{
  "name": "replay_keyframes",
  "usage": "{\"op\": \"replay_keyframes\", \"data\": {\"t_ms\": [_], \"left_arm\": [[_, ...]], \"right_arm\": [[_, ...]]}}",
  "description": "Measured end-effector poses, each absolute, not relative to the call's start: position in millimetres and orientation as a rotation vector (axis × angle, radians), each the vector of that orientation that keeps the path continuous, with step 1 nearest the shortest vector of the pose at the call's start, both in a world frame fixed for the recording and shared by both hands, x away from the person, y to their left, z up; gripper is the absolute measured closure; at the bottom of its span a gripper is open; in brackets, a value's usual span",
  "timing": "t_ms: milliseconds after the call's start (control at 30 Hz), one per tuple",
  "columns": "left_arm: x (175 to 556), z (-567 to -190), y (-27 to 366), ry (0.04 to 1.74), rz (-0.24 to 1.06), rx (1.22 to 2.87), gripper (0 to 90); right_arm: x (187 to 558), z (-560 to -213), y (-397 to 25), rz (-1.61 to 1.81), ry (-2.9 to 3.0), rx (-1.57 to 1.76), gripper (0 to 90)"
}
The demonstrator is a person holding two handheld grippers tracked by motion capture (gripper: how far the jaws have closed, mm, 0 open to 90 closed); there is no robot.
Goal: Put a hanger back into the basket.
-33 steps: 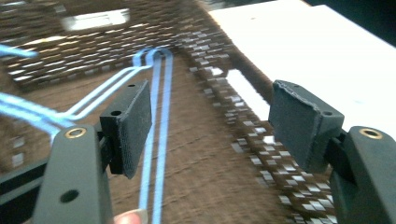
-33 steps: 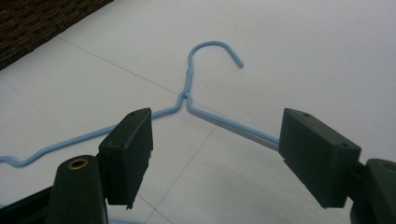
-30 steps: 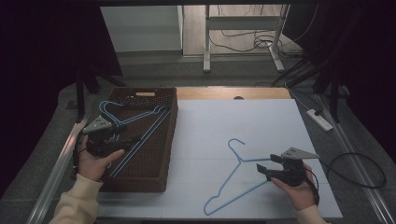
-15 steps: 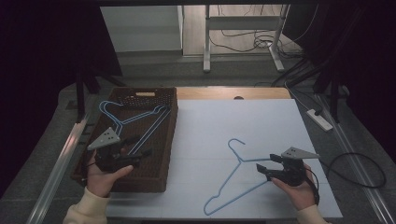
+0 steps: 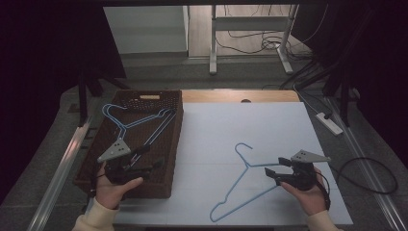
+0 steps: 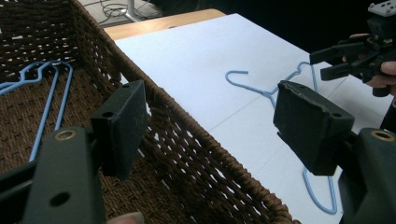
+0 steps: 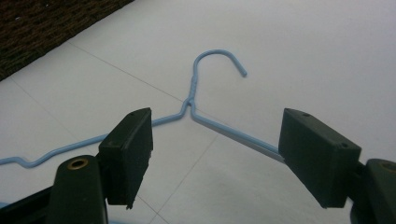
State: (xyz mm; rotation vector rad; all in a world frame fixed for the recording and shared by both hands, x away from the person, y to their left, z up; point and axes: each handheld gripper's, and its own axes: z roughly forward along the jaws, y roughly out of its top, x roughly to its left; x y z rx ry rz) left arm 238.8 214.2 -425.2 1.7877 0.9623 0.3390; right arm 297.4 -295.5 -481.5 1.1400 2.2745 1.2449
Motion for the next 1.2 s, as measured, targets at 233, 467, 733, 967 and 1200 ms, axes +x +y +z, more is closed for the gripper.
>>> {"op": "replay_keyframes", "data": {"t_ms": [233, 467, 733, 967, 1200], "left_arm": [[238.9, -429.4, 211.4, 0.96, 0.328, 1.798, 26.4], [237.1, -429.5, 210.2, 0.957, 0.325, 1.797, 25.9], [236.1, -430.0, 205.5, 0.945, 0.325, 1.806, 25.8], [238.1, -434.3, 204.5, 0.947, 0.324, 1.828, 25.4], [237.2, -435.0, 205.9, 0.95, 0.314, 1.818, 25.5]], "right_arm": [[299.2, -479.6, -292.8, 1.235, 2.282, 1.141, 27.9], [303.9, -473.6, -286.8, 1.215, 2.297, 1.137, 28.3], [311.0, -474.4, -280.5, 1.198, 2.324, 1.139, 28.5], [312.9, -471.6, -275.6, 1.187, 2.333, 1.15, 28.7], [321.7, -468.7, -258.2, 1.152, 2.362, 1.129, 28.9]]}}
